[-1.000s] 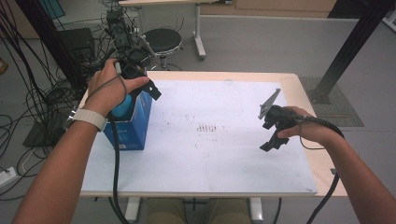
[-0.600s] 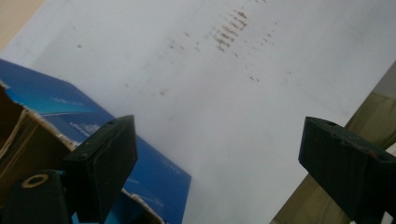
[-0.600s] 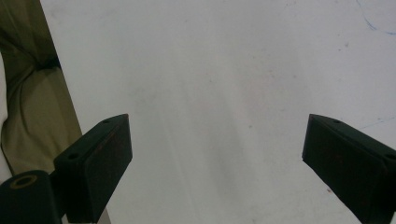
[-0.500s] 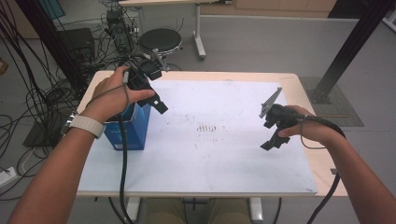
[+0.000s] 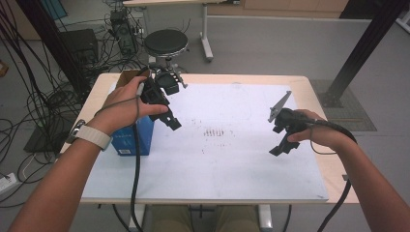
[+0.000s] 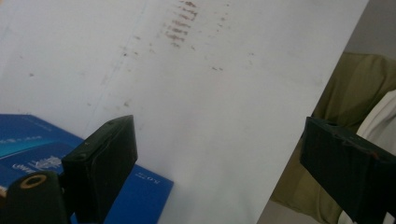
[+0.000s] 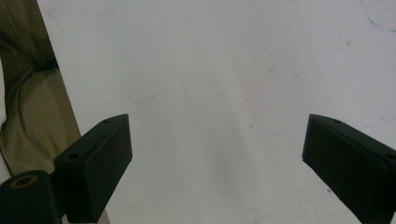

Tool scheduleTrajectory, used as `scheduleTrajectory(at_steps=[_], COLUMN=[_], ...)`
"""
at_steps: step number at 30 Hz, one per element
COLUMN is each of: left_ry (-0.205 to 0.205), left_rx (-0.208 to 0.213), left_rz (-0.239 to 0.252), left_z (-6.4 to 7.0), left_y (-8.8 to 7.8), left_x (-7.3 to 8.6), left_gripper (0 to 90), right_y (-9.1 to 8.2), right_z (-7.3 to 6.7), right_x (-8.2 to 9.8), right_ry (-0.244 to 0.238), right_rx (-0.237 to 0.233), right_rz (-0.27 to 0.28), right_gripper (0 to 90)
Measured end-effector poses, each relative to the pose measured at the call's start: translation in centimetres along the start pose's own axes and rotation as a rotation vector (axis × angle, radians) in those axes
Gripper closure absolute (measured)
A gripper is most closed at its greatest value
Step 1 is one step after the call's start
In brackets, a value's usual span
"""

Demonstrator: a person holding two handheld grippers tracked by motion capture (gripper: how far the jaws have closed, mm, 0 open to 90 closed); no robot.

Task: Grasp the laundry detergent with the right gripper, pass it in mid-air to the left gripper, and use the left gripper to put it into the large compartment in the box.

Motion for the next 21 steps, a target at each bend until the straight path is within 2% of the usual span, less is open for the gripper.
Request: scheduleTrajectory(at_steps=[5, 12, 21], left_ry=[0.043, 0.094, 0.124], left_rx=[0.008, 0.015, 0.023], left_rz=[-0.035, -0.048, -0.052], left_z=[0.9, 1.7, 2.4], left_y=[0.7, 1.3, 1.9], left_x=[-0.3, -0.6, -0.8], left_gripper=[11.4, 11.2, 11.2], right_y=[0.0, 0.0, -0.2], right_z=[-0.1, 0.0, 0.0], right_x=[-0.1, -0.1, -0.1], right_ry=[0.008, 0.008, 0.025], right_rx=[-0.003, -0.001, 0.005], right_rz=[-0.007, 0.001, 0.002], right_gripper=[8.4, 8.5, 8.5])
Point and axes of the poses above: each handheld gripper's, and its own axes: y roughly forward along the jaws, x roughly out of its underside, z roughly to its right, the point moved 5 cm from there along y, roughly forward along the jaws, and after that the axes turned 5 degrees about -z, right-handed, at the moved point
